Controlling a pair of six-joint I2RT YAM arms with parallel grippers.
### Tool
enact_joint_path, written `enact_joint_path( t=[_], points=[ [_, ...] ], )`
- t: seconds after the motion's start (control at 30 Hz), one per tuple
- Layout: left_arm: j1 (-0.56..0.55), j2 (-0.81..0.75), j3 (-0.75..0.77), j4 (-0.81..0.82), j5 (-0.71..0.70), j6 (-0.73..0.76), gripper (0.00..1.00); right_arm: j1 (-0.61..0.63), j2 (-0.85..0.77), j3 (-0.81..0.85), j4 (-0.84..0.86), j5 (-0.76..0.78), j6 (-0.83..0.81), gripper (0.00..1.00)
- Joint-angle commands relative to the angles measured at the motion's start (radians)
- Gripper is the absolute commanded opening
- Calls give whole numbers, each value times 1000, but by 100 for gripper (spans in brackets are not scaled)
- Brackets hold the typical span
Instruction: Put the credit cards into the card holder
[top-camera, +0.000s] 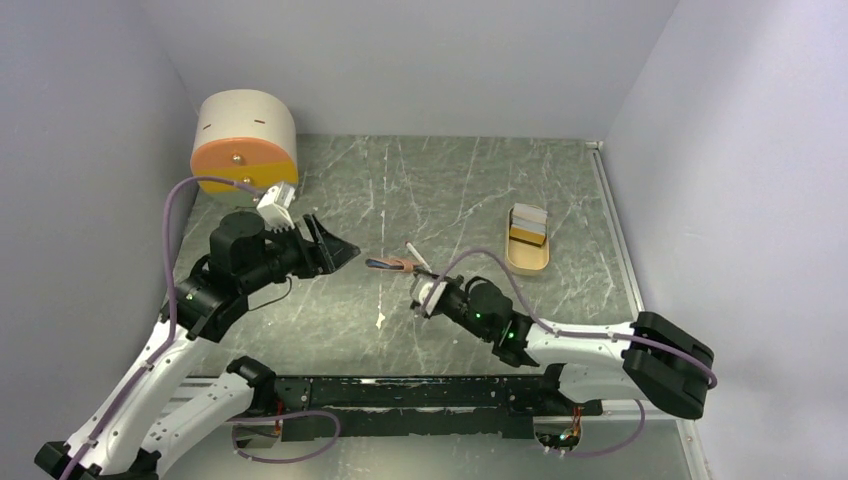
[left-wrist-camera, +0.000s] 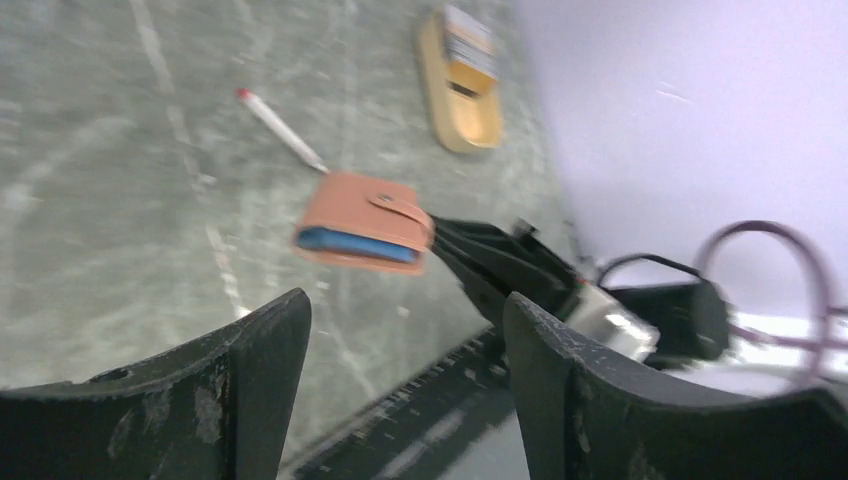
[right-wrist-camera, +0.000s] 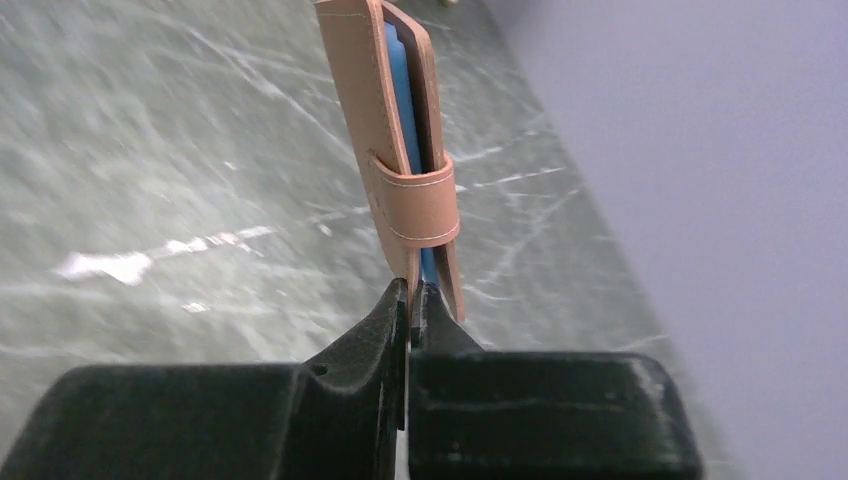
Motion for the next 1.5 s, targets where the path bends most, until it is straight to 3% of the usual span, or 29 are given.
enact_joint_path(
  t=[0.0, 0.1, 0.27, 0.37, 0.43, 0.7, 0.93, 1.07, 1.23, 1.37, 1.4, 1.47],
  points=[
    [46, 24, -4, 71, 339, -160, 75, 13, -59, -85, 286, 49, -469, 0],
    [70, 23, -60, 137, 469, -257, 76, 34, -70, -154, 442, 61, -580, 0],
    [80, 70, -99, 136, 520, -243, 80, 119, -14, -180, 597, 143, -746, 0],
    [82, 102, -156, 286, 636, -322, 81, 149, 32, -179, 659, 155, -821, 0],
    [83, 112, -185, 360, 671, -362, 81, 161, 49, -176, 692, 157, -841, 0],
    [86, 169, -189, 339, 660, -304, 80, 205, 61, -165, 710, 138, -874, 0],
    [119, 123, -359, 727, 764, -609, 68, 239, 77, -186, 783, 154, -889, 0],
    [134, 132, -340, 684, 762, -573, 72, 258, 71, -189, 783, 149, -886, 0],
    [136, 132, -370, 778, 774, -624, 57, 268, 66, -181, 756, 135, -880, 0],
    [136, 125, -388, 843, 792, -648, 23, 268, 74, -180, 754, 143, -844, 0],
    [137, 124, -382, 836, 794, -629, 16, 269, 74, -178, 751, 150, -820, 2],
    [136, 119, -352, 773, 771, -535, 9, 269, 71, -175, 753, 166, -733, 19]
  ],
)
